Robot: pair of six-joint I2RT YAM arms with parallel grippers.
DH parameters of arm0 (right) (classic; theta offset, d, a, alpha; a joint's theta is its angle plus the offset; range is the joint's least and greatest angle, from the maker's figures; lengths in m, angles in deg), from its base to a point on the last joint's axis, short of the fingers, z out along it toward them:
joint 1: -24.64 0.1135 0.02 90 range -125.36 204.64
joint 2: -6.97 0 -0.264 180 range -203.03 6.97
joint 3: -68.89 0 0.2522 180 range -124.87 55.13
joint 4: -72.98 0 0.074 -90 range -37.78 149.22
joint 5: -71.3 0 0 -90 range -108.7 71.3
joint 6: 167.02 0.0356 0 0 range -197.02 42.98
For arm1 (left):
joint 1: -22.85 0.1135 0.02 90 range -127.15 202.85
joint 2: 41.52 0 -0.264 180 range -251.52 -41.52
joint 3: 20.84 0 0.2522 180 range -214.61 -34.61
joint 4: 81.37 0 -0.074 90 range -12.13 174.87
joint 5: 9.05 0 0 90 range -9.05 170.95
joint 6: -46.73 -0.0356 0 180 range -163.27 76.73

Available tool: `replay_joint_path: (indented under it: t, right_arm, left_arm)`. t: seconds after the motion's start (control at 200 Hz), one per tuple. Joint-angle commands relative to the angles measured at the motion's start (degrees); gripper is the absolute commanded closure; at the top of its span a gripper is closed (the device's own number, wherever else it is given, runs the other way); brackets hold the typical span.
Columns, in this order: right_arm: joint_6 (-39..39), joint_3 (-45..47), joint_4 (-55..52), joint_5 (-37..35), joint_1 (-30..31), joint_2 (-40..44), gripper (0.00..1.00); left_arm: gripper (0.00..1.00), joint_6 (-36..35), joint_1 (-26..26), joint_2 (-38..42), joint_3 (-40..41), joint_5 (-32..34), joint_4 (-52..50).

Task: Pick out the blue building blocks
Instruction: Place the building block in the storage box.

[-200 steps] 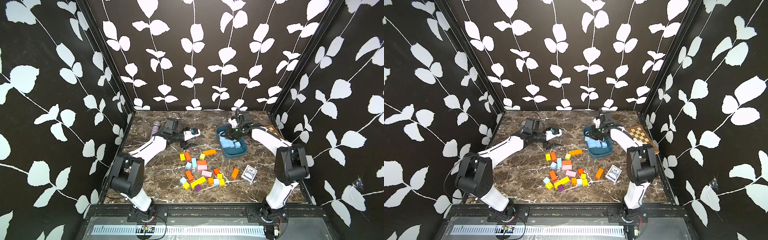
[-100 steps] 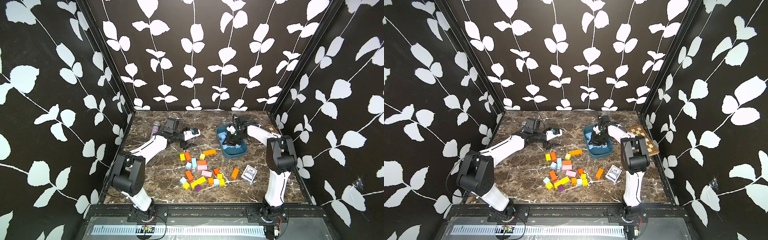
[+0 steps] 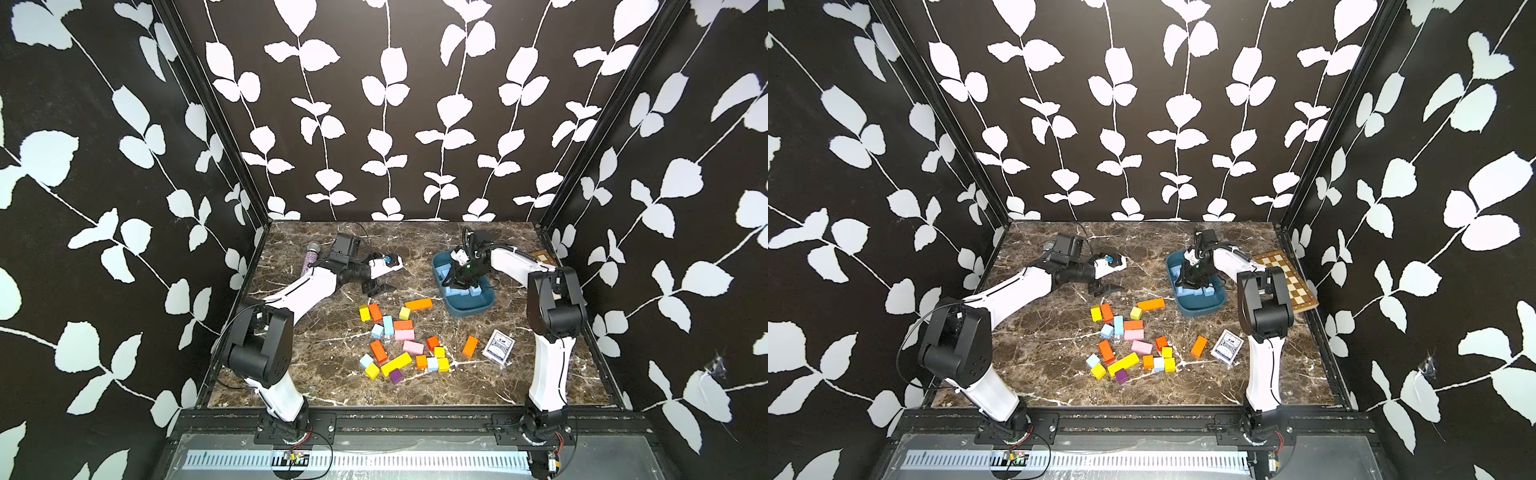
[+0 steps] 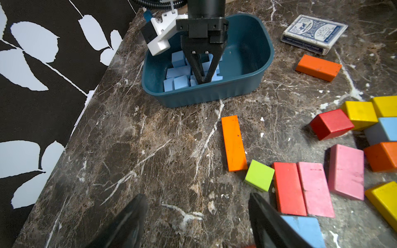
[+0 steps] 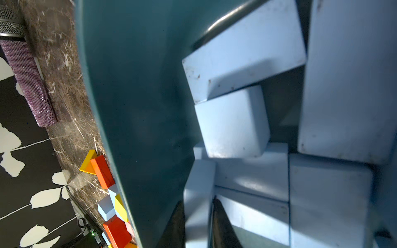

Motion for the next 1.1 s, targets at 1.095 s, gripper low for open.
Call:
replay_joint_path:
  t: [1.095]
  right_arm:
    - [1.1,-1.3,-2.3,-1.4,0.1,0.8,0.65]
  left_arm:
    - [0.24,-0.5,-0.9,-1.2,-1.9,-0.5,-1.6]
